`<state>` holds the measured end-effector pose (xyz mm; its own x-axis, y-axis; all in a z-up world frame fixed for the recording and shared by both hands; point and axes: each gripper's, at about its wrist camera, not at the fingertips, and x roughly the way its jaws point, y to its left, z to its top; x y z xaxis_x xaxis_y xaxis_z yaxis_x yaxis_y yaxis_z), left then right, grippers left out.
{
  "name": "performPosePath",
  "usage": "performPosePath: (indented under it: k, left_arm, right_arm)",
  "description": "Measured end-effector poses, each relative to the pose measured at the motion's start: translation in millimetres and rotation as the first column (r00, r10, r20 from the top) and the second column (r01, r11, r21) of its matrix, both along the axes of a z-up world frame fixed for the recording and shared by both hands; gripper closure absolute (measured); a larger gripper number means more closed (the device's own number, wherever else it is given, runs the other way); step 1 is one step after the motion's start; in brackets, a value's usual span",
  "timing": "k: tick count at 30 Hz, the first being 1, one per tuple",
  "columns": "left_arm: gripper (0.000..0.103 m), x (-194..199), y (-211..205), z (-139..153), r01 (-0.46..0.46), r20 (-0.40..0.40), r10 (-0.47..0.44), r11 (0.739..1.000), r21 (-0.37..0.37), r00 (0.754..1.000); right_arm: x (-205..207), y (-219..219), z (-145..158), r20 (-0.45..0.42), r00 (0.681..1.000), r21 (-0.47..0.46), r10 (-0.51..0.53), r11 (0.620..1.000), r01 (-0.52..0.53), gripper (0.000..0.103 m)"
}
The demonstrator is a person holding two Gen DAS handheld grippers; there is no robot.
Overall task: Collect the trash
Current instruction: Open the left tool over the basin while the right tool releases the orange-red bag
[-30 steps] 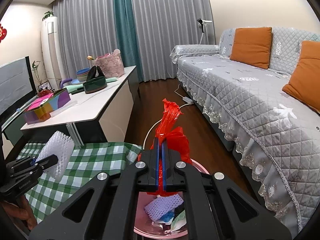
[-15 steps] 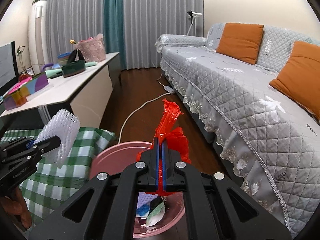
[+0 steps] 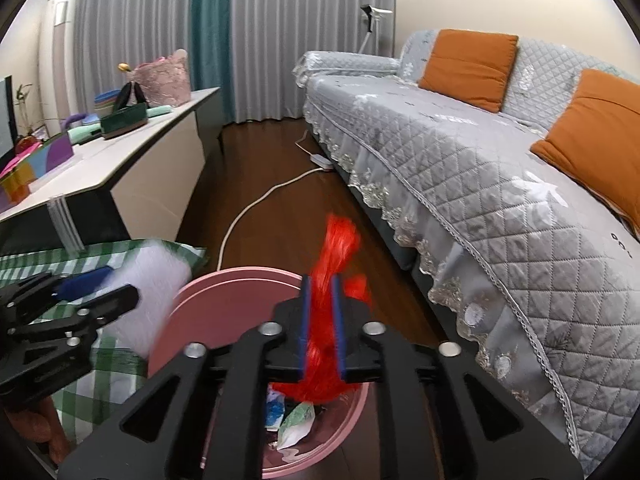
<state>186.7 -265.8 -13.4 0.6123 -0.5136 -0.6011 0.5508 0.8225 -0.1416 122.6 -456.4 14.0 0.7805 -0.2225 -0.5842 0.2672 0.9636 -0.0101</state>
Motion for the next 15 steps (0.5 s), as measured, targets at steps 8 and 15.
performPosePath:
  k: [8,15]
  left_arm:
    - [0.061,-17.4,33.9,14.5,-0.059,0.025,0.059,0.998,-0.012,0.998]
    - [0.061,-46.9,76.8,37.9,-0.108,0.07,0.108,0.994,-0.009,0.992]
  right_arm:
    - [-5.4,18.0,18.1,0.059,0.997,0.023,0.039,0.999,-0.041,0.058]
    - [-18.6,47.5,42.4,0.126,0.987,0.018,0.101,0.994,-0.104,0.052]
